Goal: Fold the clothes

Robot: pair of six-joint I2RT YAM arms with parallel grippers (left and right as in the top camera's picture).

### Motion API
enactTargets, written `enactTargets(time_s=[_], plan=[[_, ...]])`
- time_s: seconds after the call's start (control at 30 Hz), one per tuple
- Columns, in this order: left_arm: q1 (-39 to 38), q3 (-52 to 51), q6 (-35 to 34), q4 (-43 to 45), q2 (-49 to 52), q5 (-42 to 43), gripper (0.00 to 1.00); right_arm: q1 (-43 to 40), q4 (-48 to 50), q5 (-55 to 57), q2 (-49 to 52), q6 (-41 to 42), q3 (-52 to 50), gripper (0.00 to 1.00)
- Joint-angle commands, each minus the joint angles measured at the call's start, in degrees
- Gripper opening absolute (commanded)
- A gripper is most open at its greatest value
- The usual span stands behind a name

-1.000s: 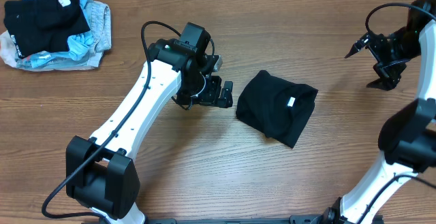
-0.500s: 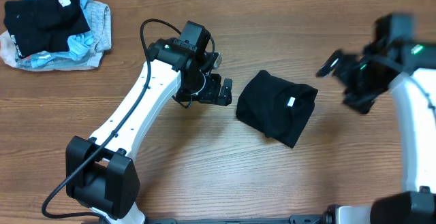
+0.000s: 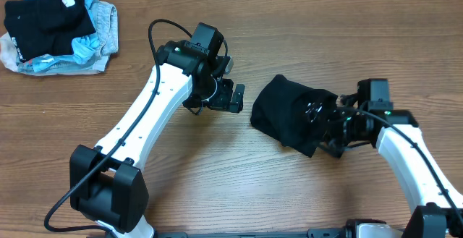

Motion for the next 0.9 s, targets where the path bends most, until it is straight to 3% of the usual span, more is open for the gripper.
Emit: enactTargets(time_s=[0.0, 0.2, 0.47, 0.6, 0.87], plan=[[0.2, 0.9, 1.3, 0.2, -1.7, -0.7, 1.0, 0.7, 0.9, -3.5, -1.3, 1.7, -2.5, 1.0], [0.2, 0.9, 1.3, 0.7, -1.7, -0.6, 1.0, 1.4, 7.9, -3.5, -1.3, 5.1, -6.5, 1.0], [0.2, 0.9, 1.3, 0.3, -1.7, -0.5, 1.0, 8.3, 23.2, -3.2, -0.4, 10.6, -10.9, 1.0], [0.2, 0.9, 1.3, 0.2, -1.7, -0.5, 1.0, 10.4, 23.4, 0.3, 0.3, 14.5, -10.9, 1.0], [0.2, 0.9, 1.3, 0.0, -1.7, -0.6, 1.0, 10.7, 24.3, 3.0, 4.9, 15.0, -10.9, 1.0]])
